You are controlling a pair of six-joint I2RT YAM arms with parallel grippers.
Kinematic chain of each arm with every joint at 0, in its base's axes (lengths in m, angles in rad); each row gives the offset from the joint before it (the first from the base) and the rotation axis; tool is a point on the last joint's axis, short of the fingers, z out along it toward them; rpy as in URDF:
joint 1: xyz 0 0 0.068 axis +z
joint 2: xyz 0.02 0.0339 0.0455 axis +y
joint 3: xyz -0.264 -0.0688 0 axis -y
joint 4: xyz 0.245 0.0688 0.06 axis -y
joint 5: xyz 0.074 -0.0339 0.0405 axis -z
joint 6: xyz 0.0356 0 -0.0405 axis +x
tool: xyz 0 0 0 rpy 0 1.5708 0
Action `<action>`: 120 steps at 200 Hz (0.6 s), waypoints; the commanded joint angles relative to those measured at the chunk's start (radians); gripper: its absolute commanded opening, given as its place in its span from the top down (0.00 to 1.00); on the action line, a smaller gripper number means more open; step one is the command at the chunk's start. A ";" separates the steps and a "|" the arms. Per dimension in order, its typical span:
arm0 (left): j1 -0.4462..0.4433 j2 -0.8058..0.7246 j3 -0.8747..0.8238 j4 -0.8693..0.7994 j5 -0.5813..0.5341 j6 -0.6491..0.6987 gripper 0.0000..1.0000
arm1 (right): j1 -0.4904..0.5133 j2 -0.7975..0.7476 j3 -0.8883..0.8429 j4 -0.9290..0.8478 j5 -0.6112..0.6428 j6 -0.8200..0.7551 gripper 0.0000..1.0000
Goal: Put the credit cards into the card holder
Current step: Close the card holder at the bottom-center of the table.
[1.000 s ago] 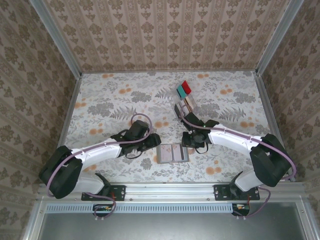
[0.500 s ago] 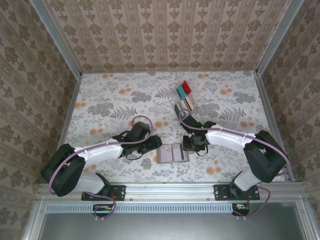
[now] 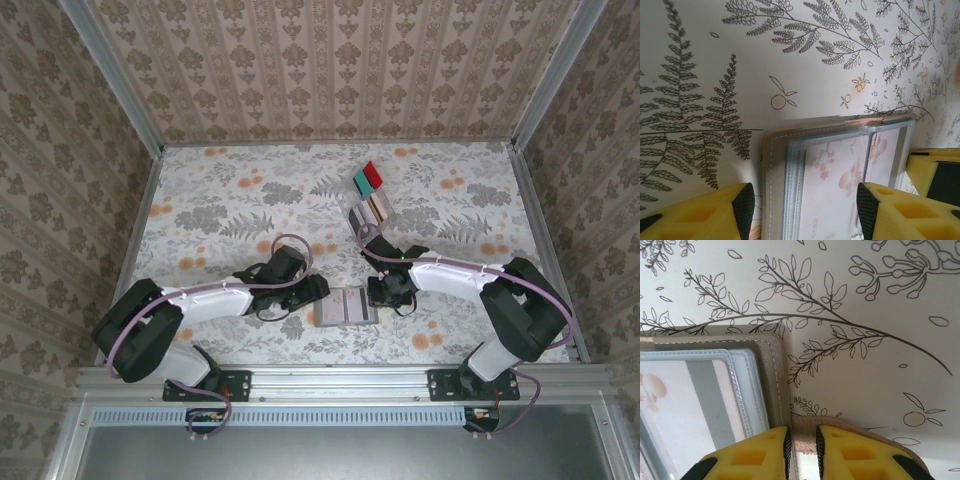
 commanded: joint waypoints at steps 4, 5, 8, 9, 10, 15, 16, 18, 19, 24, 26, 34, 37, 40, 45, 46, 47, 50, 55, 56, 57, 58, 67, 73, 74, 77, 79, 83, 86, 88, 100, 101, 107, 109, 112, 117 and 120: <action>-0.003 0.035 0.002 0.027 0.019 -0.012 0.41 | -0.003 0.017 -0.037 -0.006 0.009 0.001 0.76; -0.004 0.036 0.002 0.027 0.018 -0.013 0.41 | -0.004 0.017 -0.037 -0.006 0.010 0.001 0.76; -0.005 0.040 0.004 0.028 0.018 -0.012 0.41 | -0.004 0.016 -0.038 -0.004 0.010 0.001 0.76; -0.004 0.041 0.004 0.028 0.019 -0.012 0.41 | -0.003 0.016 -0.040 -0.004 0.010 0.002 0.76; -0.004 0.043 0.005 0.028 0.018 -0.011 0.41 | -0.003 0.016 -0.040 -0.004 0.009 0.002 0.76; -0.002 0.047 0.009 0.028 0.018 -0.010 0.41 | -0.003 0.017 -0.042 -0.001 0.008 0.003 0.77; -0.003 0.050 0.010 0.027 0.018 -0.011 0.41 | -0.003 0.017 -0.042 -0.002 0.009 0.004 0.76; -0.004 0.053 0.011 0.028 0.019 -0.009 0.41 | -0.003 0.017 -0.042 -0.001 0.008 0.003 0.76; -0.004 0.053 0.012 0.028 0.020 -0.009 0.41 | -0.003 0.017 -0.042 -0.001 0.008 0.004 0.76; -0.005 0.059 0.016 0.027 0.020 -0.006 0.42 | -0.004 0.018 -0.043 0.000 0.007 0.005 0.76; -0.005 0.062 0.018 0.026 0.019 -0.006 0.42 | -0.003 0.018 -0.042 0.000 0.007 0.005 0.76; -0.007 0.068 0.023 0.026 0.019 -0.005 0.42 | -0.003 0.020 -0.043 0.000 0.007 0.006 0.76; -0.007 0.071 0.025 0.029 0.021 -0.004 0.42 | -0.003 0.020 -0.044 0.000 0.007 0.006 0.76; -0.008 0.072 0.026 0.031 0.023 -0.003 0.42 | -0.003 0.020 -0.043 0.001 0.006 0.006 0.77; -0.010 0.075 0.031 0.033 0.028 -0.001 0.43 | -0.003 0.022 -0.044 0.000 0.006 0.007 0.77; -0.010 0.076 0.032 0.033 0.028 0.000 0.43 | -0.003 0.022 -0.044 0.000 0.006 0.007 0.77; -0.010 0.076 0.033 0.034 0.028 0.000 0.43 | -0.002 0.022 -0.044 0.000 0.006 0.008 0.76; -0.010 0.076 0.035 0.034 0.030 0.001 0.44 | -0.003 0.023 -0.044 0.000 0.005 0.008 0.77; -0.010 0.073 0.038 0.034 0.032 0.004 0.46 | -0.003 0.024 -0.042 0.000 0.005 0.008 0.76; -0.011 0.073 0.038 0.034 0.032 0.005 0.46 | -0.003 0.024 -0.042 0.000 0.005 0.009 0.77; -0.012 0.073 0.039 0.035 0.033 0.005 0.46 | -0.003 0.026 -0.042 0.000 0.006 0.008 0.77; -0.012 0.073 0.039 0.036 0.032 0.005 0.47 | -0.003 0.026 -0.042 0.000 0.005 0.008 0.77; -0.015 0.064 0.044 0.038 0.035 0.006 0.49 | -0.003 0.027 -0.043 0.000 0.006 0.009 0.77; -0.013 0.055 0.045 0.046 0.037 0.006 0.51 | -0.003 0.029 -0.043 0.000 0.005 0.011 0.76; -0.014 0.053 0.046 0.046 0.038 0.005 0.51 | -0.003 0.029 -0.043 0.000 0.005 0.011 0.76; -0.014 0.049 0.048 0.049 0.038 0.005 0.52 | -0.003 0.030 -0.043 0.000 0.006 0.012 0.76; -0.014 0.047 0.049 0.050 0.038 0.003 0.53 | -0.003 0.030 -0.043 0.000 0.006 0.012 0.76; -0.014 0.037 0.051 0.050 0.038 0.003 0.54 | -0.003 0.030 -0.043 0.000 0.006 0.014 0.77; -0.015 0.032 0.053 0.050 0.038 0.002 0.54 | -0.003 0.030 -0.043 0.000 0.005 0.015 0.77; -0.015 0.028 0.054 0.051 0.038 0.002 0.55 | -0.003 0.030 -0.043 0.000 0.004 0.015 0.77; -0.019 0.005 0.059 0.061 0.035 0.002 0.57 | -0.003 0.030 -0.045 0.030 0.003 0.019 0.77; -0.019 0.004 0.059 0.063 0.035 0.001 0.57 | -0.003 0.030 -0.046 0.031 0.003 0.019 0.77; -0.020 -0.004 0.062 0.070 0.037 0.002 0.57 | -0.003 0.031 -0.046 0.034 0.001 0.021 0.77; -0.020 -0.005 0.063 0.074 0.038 0.003 0.57 | -0.003 0.030 -0.048 0.035 -0.001 0.022 0.77; -0.021 -0.007 0.064 0.078 0.040 0.002 0.57 | -0.003 0.029 -0.048 0.036 -0.001 0.024 0.77; -0.022 -0.009 0.069 0.088 0.046 0.002 0.58 | -0.003 0.030 -0.046 0.039 -0.005 0.025 0.77; -0.022 -0.011 0.070 0.094 0.051 0.004 0.58 | -0.003 0.029 -0.046 0.041 -0.007 0.026 0.77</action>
